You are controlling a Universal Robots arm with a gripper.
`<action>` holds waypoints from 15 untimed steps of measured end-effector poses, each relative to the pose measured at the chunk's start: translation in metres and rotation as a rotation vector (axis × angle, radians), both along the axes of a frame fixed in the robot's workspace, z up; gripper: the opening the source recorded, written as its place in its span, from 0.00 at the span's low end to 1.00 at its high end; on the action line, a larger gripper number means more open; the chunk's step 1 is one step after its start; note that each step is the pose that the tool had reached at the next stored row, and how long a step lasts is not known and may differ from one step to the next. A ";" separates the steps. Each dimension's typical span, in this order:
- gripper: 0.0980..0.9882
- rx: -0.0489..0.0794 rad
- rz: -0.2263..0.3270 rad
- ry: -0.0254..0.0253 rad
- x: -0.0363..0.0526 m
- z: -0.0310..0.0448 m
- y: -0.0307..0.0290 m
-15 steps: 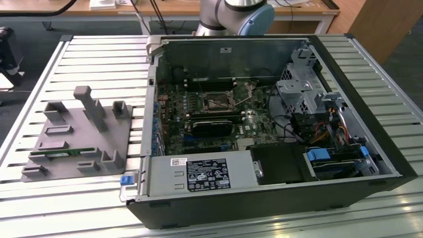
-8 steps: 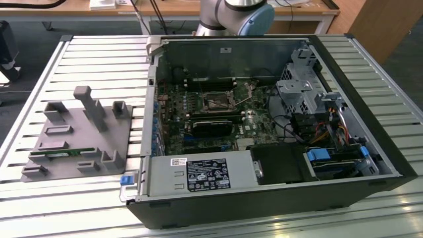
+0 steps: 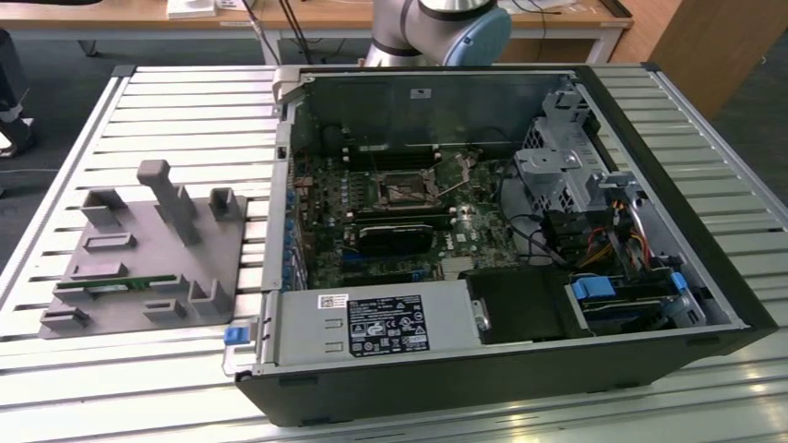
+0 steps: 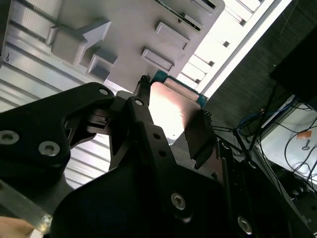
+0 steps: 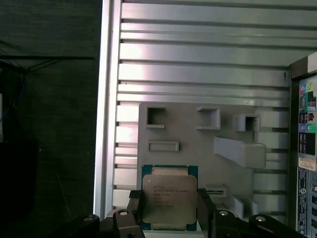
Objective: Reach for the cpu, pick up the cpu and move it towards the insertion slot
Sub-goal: 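Pick up the cpu and move it towards the insertion slot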
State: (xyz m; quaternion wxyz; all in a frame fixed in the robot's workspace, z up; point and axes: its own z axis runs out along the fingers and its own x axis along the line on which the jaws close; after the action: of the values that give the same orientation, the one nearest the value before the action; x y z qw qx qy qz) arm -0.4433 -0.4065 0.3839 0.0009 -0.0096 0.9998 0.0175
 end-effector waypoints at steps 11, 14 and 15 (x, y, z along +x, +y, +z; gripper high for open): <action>0.49 0.000 0.000 0.0000 0.0175 0.0027 0.0002; 0.49 0.000 0.000 -0.0002 0.0245 0.0026 0.0002; 0.49 0.000 -0.001 -0.0001 0.0254 0.0027 0.0003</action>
State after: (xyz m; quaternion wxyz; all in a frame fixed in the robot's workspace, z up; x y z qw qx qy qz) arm -0.4179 -0.4063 0.3866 0.0010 -0.0093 0.9998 0.0175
